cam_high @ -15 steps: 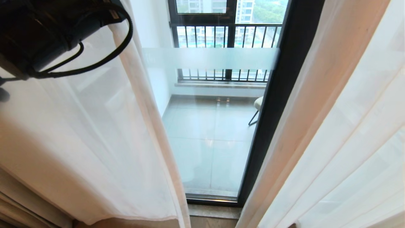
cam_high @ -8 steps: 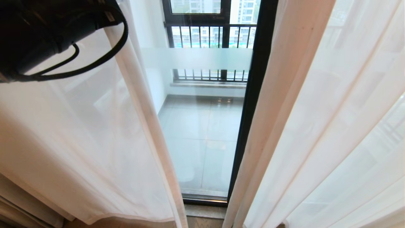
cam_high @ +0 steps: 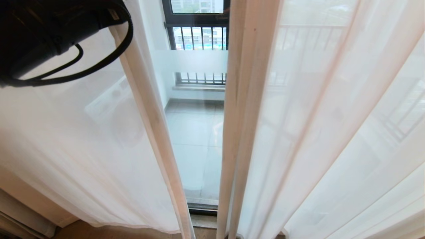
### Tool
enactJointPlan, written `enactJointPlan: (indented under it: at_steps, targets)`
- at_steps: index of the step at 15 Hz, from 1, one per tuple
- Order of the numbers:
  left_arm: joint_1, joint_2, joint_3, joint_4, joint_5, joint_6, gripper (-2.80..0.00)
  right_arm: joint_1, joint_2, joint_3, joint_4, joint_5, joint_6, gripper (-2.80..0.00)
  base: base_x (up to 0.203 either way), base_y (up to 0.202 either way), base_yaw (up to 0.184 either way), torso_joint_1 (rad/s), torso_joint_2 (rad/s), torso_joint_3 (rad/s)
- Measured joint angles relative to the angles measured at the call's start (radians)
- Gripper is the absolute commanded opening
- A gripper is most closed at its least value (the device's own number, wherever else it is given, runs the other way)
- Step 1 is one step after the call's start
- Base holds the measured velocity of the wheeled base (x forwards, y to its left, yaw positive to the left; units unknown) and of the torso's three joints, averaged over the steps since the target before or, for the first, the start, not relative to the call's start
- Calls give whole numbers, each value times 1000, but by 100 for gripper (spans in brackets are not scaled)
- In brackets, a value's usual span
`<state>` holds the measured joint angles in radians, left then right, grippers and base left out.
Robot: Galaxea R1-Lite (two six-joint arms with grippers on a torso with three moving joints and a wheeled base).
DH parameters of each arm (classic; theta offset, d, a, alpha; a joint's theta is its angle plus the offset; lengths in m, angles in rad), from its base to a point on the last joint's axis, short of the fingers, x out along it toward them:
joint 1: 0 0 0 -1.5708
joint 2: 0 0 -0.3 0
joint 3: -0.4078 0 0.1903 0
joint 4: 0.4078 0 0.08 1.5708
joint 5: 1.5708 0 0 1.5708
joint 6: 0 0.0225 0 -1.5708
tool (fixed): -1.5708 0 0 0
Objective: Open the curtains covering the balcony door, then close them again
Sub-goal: Close the inner curtains on both sides
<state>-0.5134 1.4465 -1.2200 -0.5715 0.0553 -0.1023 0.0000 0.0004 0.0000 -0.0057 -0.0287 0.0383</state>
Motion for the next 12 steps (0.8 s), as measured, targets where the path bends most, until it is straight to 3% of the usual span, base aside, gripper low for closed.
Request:
enactJointPlan:
  at_steps: [12]
  targets:
    - [-37, -5, -6, 1, 0, 0, -280, 0, 0, 0, 0, 0, 0, -280, 0, -191, 0, 1, 3, 2]
